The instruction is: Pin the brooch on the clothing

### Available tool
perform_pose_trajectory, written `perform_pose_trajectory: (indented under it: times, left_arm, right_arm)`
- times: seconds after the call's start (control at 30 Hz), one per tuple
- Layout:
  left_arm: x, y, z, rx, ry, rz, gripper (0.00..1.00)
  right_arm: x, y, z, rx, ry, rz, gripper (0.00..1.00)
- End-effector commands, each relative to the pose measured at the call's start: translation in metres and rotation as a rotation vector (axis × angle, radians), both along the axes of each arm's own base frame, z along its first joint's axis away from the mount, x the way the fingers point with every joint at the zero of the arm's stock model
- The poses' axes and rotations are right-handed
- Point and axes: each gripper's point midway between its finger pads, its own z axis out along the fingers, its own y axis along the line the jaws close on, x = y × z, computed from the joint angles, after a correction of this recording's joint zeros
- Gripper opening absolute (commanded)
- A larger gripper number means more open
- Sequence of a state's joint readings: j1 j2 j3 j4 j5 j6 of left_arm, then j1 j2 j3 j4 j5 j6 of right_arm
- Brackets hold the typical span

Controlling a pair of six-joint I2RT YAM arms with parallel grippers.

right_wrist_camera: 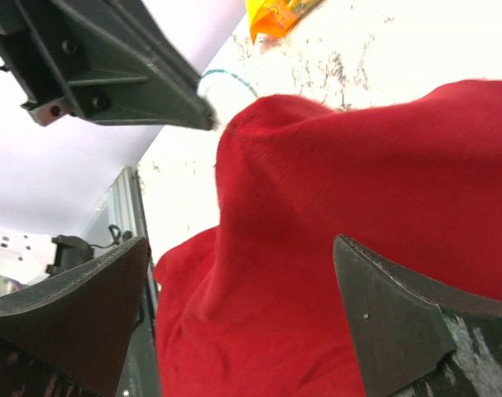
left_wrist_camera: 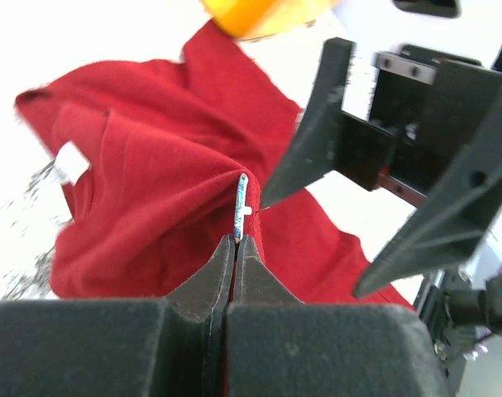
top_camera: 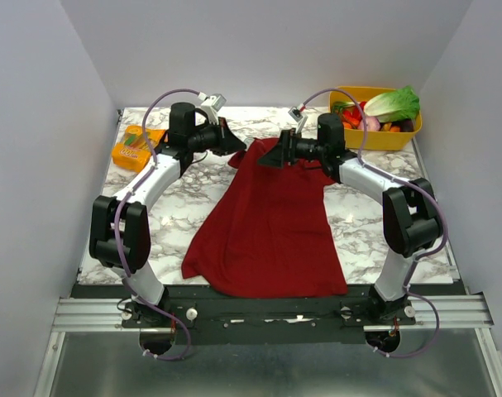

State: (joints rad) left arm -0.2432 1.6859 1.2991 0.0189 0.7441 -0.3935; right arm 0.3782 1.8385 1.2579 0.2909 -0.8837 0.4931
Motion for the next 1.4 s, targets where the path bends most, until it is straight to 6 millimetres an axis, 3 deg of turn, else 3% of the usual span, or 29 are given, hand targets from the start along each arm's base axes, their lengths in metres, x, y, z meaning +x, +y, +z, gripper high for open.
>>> perform_pose_trajectory:
  times: [0.0,0.33,0.77,1.07,1.37]
  left_arm:
    - [-0.017,-0.007,0.039,-0.083,-0.109,-0.117,0.0]
    - [-0.022,-0.001,0.038,-0.057,-0.135,-0.124,0.0]
    - [-0.03,-0.004,0.026,-0.064,-0.105,-0.173,0.0]
    - [-0.035,-0.007,0.029,-0.089,-0.094,-0.202,0.0]
    - [-0.037,-0.007,0.027,-0.089,-0.078,-0.202,0.0]
  right_arm:
    - [0.008,-0.003,0.012,-0.015,-0.1,-0.007,1.0]
    - [0.018,-0.015,0.032,-0.013,-0.231,-0.037,1.0]
    - [0.016,0.005,0.04,0.092,-0.28,0.146,0.99]
    - [0.001,0.01,0.036,0.148,-0.244,0.278,0.91]
    - [-0.005,0.021,0.036,0.163,-0.232,0.319,0.74]
